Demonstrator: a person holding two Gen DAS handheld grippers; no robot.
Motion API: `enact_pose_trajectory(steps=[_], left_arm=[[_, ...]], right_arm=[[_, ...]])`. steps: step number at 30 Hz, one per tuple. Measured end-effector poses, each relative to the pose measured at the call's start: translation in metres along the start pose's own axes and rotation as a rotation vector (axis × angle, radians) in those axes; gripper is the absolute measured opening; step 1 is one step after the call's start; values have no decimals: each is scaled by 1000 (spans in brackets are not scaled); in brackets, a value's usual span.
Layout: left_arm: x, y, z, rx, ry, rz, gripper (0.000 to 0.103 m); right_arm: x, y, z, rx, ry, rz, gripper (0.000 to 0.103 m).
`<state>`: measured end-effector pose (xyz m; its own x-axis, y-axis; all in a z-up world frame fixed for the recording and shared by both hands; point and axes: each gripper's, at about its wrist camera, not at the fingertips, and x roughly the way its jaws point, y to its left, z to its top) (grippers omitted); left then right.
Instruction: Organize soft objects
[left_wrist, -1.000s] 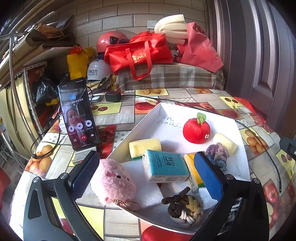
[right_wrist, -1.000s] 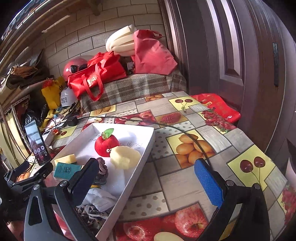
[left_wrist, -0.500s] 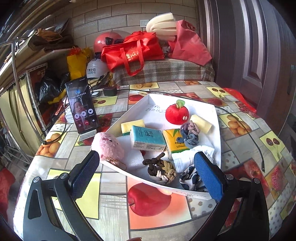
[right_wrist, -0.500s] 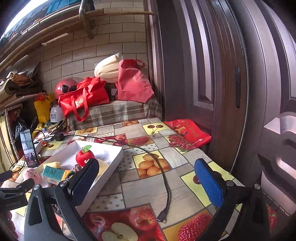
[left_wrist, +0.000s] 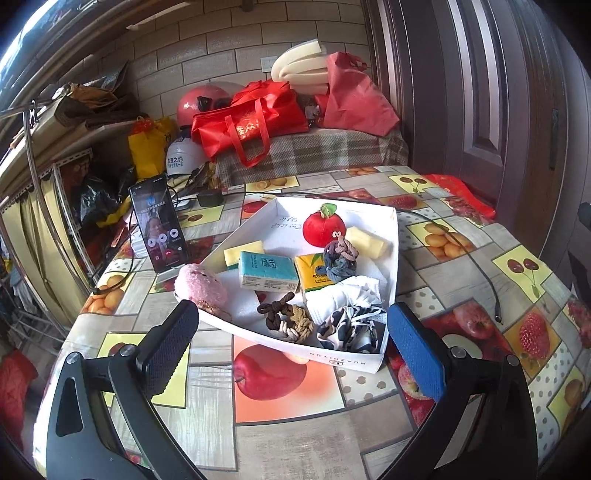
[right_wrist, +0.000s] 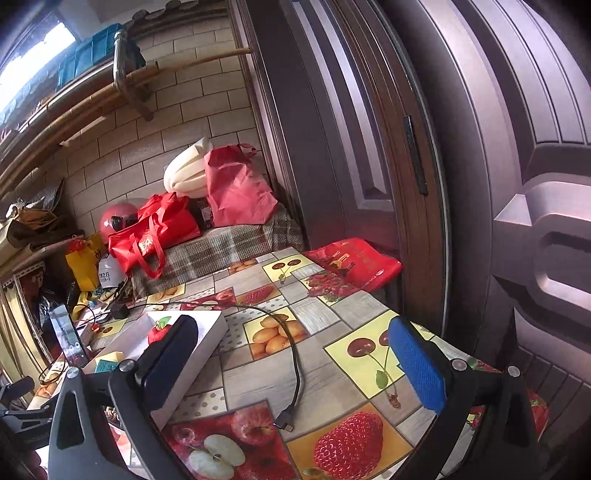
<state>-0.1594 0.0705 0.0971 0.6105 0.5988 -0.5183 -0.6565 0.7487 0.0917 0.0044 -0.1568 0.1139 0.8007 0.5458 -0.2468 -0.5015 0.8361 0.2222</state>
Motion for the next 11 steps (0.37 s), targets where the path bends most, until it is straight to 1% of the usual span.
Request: enact_pose_trajectory(steps=[6, 11], left_arm=[[-2, -2, -3, -11, 27, -2, 103], [-4, -9, -6, 15, 35, -38, 103]], right_arm=[[-4, 0, 1, -2, -9, 19, 103], [-6, -6, -1, 14, -1, 20, 103]])
